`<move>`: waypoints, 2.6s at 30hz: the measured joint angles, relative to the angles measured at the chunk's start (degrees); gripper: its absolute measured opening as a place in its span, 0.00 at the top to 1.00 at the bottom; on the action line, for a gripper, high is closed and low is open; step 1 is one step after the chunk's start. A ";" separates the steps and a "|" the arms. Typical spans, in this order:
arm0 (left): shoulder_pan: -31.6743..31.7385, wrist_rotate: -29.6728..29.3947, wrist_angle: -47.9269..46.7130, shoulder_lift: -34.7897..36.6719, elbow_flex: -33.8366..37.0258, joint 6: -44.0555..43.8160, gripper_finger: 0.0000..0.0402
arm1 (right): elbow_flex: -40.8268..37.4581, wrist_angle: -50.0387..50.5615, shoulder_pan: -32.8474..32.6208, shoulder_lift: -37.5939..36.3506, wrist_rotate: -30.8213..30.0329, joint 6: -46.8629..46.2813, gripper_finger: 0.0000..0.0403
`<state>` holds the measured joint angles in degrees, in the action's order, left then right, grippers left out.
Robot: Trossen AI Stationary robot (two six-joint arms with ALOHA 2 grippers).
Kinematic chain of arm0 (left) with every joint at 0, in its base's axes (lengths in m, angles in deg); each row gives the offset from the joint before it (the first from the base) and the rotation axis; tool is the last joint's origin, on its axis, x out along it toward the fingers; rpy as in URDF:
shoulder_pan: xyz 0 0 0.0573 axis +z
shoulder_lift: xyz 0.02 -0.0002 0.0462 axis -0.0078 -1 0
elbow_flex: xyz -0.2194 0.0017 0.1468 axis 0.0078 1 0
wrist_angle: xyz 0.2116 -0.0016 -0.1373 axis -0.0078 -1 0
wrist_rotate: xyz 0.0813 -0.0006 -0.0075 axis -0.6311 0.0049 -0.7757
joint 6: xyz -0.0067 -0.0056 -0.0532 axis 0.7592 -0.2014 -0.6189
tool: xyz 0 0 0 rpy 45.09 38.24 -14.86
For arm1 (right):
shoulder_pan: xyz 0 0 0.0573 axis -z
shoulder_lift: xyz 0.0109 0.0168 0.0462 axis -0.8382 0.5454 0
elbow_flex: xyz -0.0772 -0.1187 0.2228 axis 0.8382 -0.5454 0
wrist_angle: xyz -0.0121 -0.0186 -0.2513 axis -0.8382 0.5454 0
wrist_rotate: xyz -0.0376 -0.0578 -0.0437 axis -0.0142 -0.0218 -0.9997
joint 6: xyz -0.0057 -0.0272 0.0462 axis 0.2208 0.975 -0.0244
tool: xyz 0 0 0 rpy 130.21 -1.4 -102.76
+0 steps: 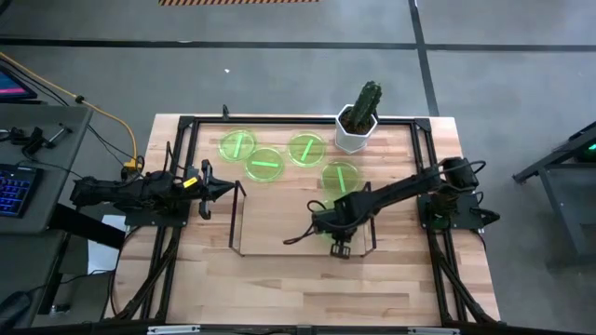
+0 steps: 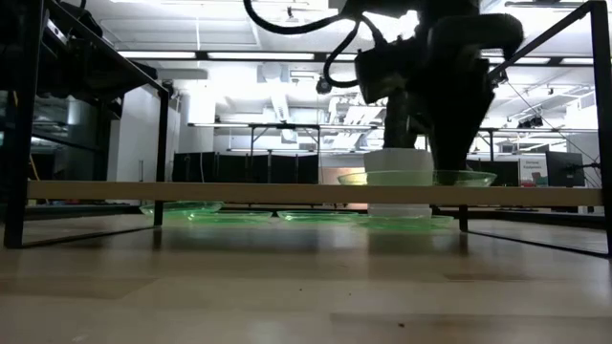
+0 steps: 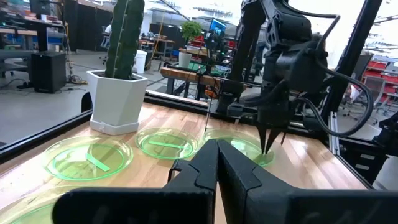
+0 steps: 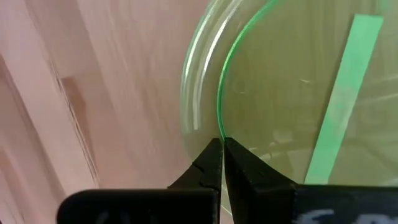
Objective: Place and stack plates onto a shelf
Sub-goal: Put the green transparent plate on the shelf
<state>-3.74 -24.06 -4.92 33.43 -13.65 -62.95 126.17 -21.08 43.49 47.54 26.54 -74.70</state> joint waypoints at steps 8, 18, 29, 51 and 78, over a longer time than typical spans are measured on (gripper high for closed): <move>0.01 -0.01 0.00 0.00 -0.01 0.01 1.00 | 0.00 1.25 -1.65 -0.02 0.87 0.73 1.00; 0.02 -0.01 0.02 0.00 0.00 0.00 1.00 | 2.39 3.09 -2.27 -6.27 -4.01 3.88 1.00; 0.00 -0.01 0.16 0.00 0.00 -0.01 1.00 | 3.02 -6.08 3.13 -25.84 -19.82 -1.09 1.00; 8.74 -13.45 -5.15 -22.84 -31.01 -22.49 0.96 | 2.97 -6.35 5.97 -34.21 -29.80 -6.73 1.00; 47.74 25.80 -44.34 -77.83 -49.71 -0.09 0.63 | 2.97 -3.24 6.70 -34.21 -27.08 -4.31 1.00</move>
<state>44.00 1.74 -49.26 -44.40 -63.35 -63.03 129.14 -24.33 50.19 13.34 -0.55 -79.01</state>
